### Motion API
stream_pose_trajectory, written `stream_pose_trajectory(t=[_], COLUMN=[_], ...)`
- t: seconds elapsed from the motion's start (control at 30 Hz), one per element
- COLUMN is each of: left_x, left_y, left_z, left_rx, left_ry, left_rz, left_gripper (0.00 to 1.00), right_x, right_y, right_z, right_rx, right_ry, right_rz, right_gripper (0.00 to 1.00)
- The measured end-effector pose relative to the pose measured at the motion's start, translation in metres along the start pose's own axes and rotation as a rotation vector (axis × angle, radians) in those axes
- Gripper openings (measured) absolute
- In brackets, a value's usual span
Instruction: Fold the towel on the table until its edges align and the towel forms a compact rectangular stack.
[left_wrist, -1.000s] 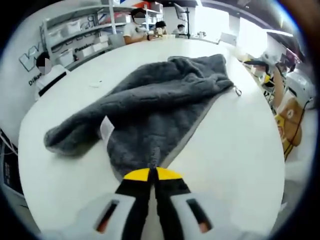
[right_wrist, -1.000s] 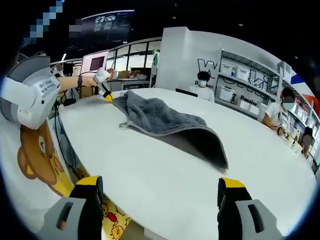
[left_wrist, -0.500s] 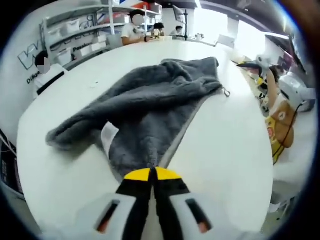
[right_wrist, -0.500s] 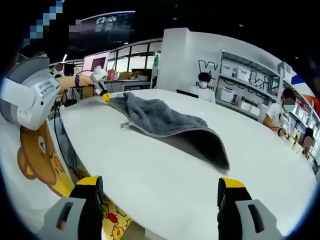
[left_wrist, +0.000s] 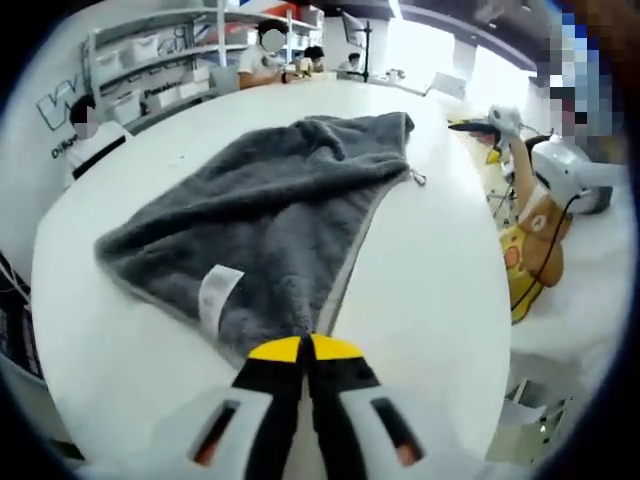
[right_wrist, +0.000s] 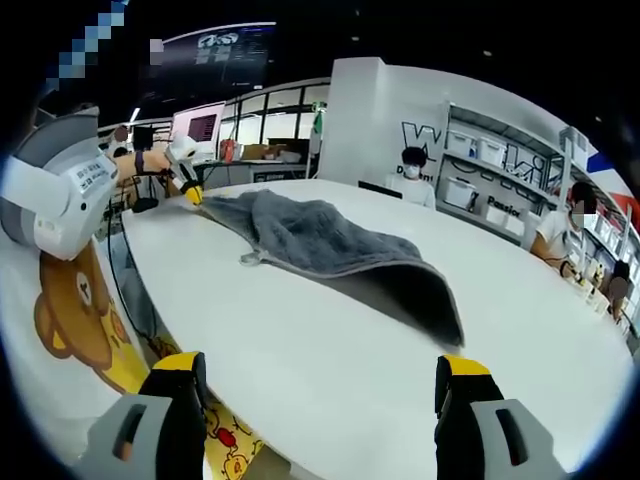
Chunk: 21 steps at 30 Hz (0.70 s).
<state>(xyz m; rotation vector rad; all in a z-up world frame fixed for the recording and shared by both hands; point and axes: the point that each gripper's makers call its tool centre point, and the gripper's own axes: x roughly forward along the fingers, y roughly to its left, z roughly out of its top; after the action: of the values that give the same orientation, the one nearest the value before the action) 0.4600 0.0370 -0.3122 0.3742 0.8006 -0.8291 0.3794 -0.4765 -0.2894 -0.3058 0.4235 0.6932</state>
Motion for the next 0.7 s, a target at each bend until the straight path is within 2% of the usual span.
stream_pose_trajectory(t=[0.37, 0.6, 0.7], left_x=[-0.018, -0.026, -0.026], left_y=[-0.006, -0.012, -0.015], left_z=[-0.024, -0.041, -0.042], left_rx=[-0.047, -0.054, -0.055], left_ry=[0.002, 0.04, 0.045], left_rz=[0.009, 0.012, 0.016], left_gripper=[0.03, 0.03, 0.03], right_x=[0.001, 0.002, 0.002], right_y=[0.002, 0.004, 0.004], right_z=[0.004, 0.005, 0.005], right_rx=[-0.011, -0.016, -0.017], right_ry=[0.0, 0.001, 0.001], right_rz=[0.011, 0.014, 0.014], right_gripper=[0.99, 0.99, 0.99])
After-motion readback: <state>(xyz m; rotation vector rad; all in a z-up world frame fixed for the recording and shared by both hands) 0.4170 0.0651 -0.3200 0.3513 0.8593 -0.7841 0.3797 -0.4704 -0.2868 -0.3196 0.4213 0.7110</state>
